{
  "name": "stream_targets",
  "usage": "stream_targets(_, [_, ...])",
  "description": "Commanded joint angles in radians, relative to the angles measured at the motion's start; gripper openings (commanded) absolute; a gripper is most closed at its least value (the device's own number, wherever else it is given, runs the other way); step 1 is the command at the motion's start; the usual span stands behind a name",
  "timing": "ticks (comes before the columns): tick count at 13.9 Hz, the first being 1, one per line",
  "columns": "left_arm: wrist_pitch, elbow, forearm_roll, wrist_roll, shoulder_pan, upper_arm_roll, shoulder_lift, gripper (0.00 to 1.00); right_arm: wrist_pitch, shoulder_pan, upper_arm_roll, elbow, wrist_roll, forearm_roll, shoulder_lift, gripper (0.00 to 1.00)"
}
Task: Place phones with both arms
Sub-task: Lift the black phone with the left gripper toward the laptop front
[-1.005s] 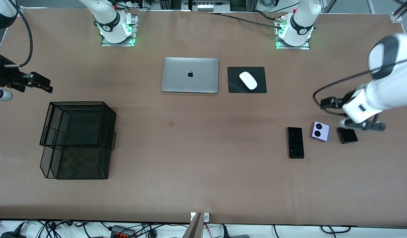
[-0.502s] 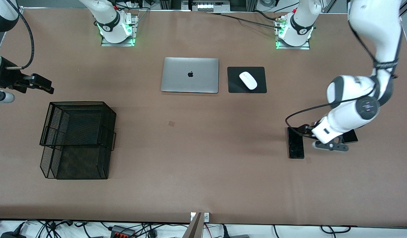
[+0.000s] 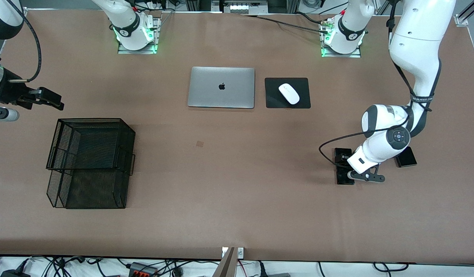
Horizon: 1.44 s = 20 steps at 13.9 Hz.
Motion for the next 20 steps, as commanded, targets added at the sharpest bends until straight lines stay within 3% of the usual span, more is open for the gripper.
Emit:
stream_targets(1, [0.036, -0.005, 0.01, 0.014, -0.01, 0.0, 0.001, 1.0, 0.009, 0.003, 0.002, 0.002, -0.005, -0.003, 0.002, 1.0])
stream_targets(9, [0.108, -0.025, 0.01, 0.017, -0.01, 0.0, 0.03, 1.0, 0.017, 0.002, 0.002, 0.002, -0.006, -0.003, 0.007, 1.0])
stream_targets(10, [0.126, -0.03, 0.01, 0.017, -0.01, 0.0, 0.033, 0.96, 0.017, 0.002, 0.002, 0.002, -0.006, -0.003, 0.007, 1.0])
stream_targets(12, [0.13, -0.034, 0.01, 0.015, -0.01, 0.0, 0.032, 0.55, 0.017, 0.003, 0.003, 0.002, -0.006, -0.001, 0.012, 1.0])
stream_targets(14, [0.128, -0.031, 0.01, 0.014, -0.009, 0.0, 0.023, 0.37, 0.017, 0.003, 0.005, 0.002, -0.005, -0.001, 0.013, 1.0])
stream_targets(16, [0.102, -0.019, 0.01, 0.009, -0.009, -0.007, -0.014, 0.34, 0.015, 0.0, 0.005, 0.002, -0.005, -0.001, 0.012, 1.0])
stream_targets(20, [-0.155, 0.129, -0.004, -0.044, -0.01, -0.088, -0.059, 0.33, 0.011, -0.001, 0.002, 0.004, -0.003, 0.005, 0.007, 1.0])
